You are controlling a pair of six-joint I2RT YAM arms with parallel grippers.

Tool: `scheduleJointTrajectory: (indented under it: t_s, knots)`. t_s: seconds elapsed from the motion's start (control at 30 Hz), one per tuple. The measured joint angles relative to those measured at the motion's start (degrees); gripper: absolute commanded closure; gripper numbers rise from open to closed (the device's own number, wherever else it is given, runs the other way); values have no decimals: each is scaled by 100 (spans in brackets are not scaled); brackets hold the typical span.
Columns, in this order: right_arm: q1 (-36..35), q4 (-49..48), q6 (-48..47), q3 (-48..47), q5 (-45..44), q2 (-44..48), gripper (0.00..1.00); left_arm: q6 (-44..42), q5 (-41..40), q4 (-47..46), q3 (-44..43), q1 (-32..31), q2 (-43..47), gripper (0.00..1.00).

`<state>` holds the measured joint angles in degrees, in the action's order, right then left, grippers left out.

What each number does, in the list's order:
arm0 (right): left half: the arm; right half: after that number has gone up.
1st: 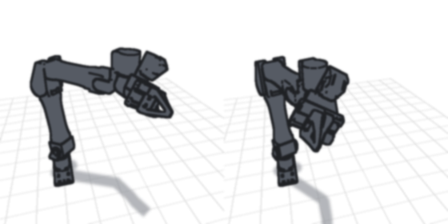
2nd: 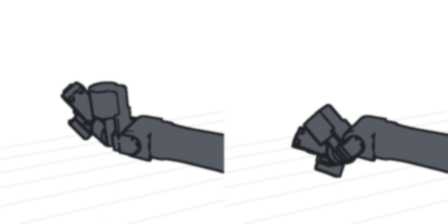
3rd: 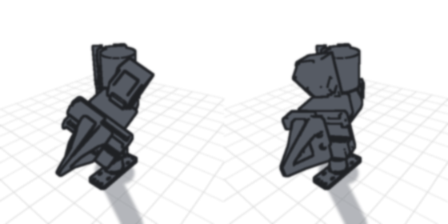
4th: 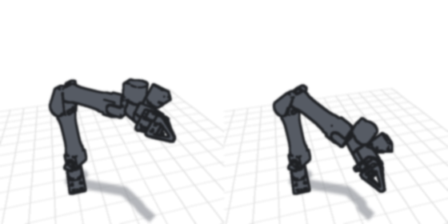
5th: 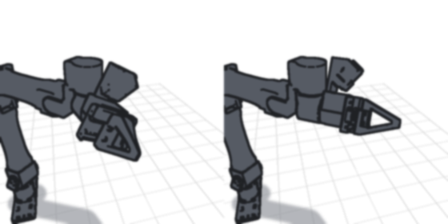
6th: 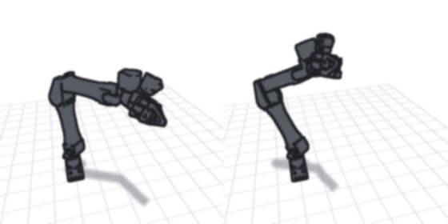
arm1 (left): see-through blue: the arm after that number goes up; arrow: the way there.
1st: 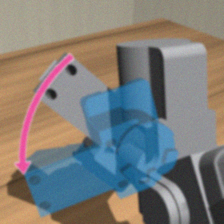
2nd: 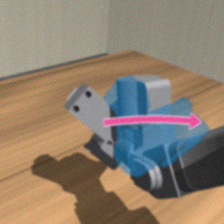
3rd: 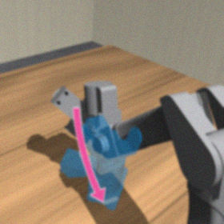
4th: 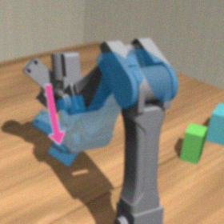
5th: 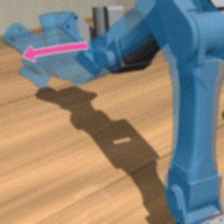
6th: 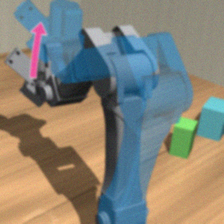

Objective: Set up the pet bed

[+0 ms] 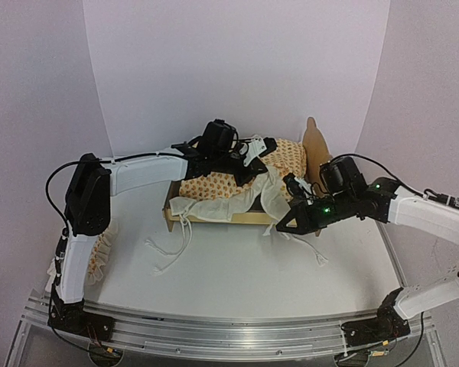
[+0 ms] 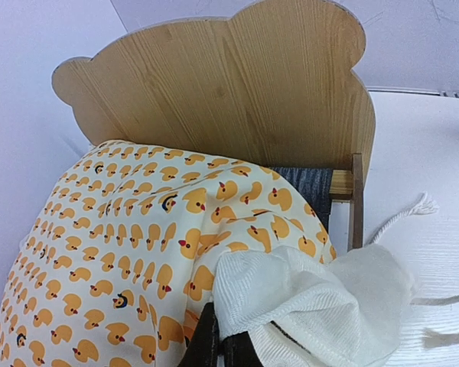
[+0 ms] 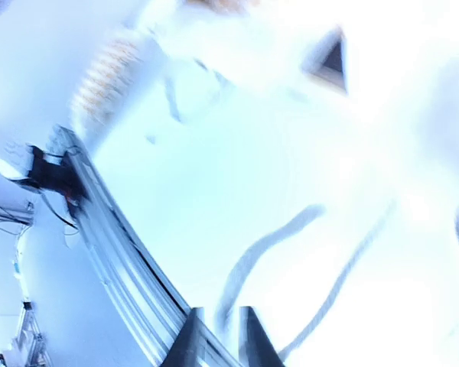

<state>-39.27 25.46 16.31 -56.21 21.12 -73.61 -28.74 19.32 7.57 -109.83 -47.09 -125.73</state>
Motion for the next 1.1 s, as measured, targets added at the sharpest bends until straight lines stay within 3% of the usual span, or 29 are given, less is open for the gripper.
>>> scheduleJointTrajectory:
  t_s: [0.07, 0.2, 0.4, 0.47, 0.5, 0.53, 0.63, 0.77, 0.9, 1.1]
  knots:
    - [-1, 313, -64, -28, -257, -230, 17, -22, 13, 4, 11, 0, 0, 100]
    - [28, 1006, 163, -186, -1183, -626, 18, -171, 174, 137, 116, 0, 24, 100]
    - [424, 1413, 1216, -133, -2757, -544, 19, -513, 361, 470, 588, -21, 125, 98]
    - [521, 1394, 1484, 29, -3184, -507, 20, -614, 395, 587, 644, -36, 125, 78]
    - [548, 1339, 1581, 141, -3357, -503, 21, -652, 427, 648, 648, -45, 125, 56]
    - [555, 1241, 1640, 273, -3468, -504, 22, -731, 477, 711, 645, -55, 125, 44]
    - [553, 791, 1708, 653, -3501, -495, 30, -857, 614, 1020, 577, -61, 134, 22]
    - [542, 336, 1681, 765, -3332, -340, 39, -1057, 984, 1889, 333, -13, 261, 17]
    - [436, 154, 1669, 437, -3197, -149, 32, -1509, 1495, 2927, 143, 357, 808, 16]
    - [348, -157, 1767, -498, -3229, -499, 29, -2318, 857, 3530, 522, 1373, 1737, 8]
